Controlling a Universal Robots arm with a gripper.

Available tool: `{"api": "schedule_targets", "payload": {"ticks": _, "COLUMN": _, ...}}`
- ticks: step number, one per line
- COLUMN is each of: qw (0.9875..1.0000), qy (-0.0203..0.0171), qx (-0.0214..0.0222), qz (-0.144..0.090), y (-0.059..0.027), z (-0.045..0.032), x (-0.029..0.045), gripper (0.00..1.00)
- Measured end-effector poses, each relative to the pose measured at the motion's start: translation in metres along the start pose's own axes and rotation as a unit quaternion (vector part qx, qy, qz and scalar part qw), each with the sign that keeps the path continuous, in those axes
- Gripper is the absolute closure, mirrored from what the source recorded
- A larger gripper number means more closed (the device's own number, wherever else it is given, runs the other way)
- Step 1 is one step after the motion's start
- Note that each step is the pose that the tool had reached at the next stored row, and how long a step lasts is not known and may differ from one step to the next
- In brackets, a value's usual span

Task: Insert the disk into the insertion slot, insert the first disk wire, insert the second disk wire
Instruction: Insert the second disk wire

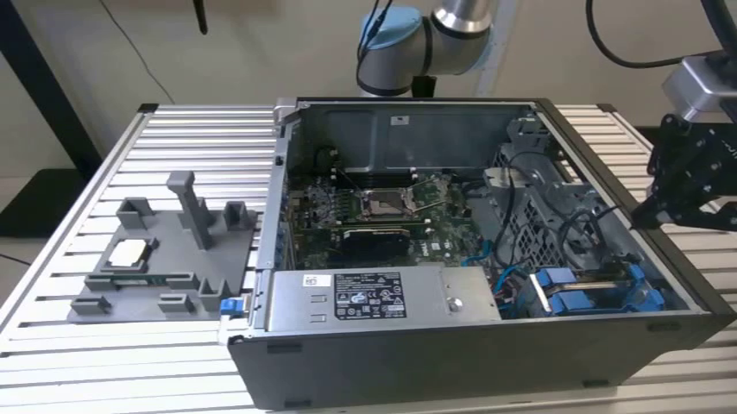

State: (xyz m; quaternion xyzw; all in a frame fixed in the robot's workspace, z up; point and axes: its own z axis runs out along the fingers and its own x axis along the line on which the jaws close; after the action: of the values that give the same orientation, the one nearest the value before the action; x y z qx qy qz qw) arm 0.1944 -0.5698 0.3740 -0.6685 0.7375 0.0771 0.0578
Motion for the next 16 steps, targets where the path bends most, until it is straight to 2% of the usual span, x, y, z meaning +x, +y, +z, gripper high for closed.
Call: {"api": "schedule_targets", "payload": {"ticks": 16, "qw": 1.0000, "qy": -0.0001, "qx": 0.0017, "qz": 0.003, "y": 0.0384, "z": -0.0126, "x": 0.0013, "gripper": 0.84}}
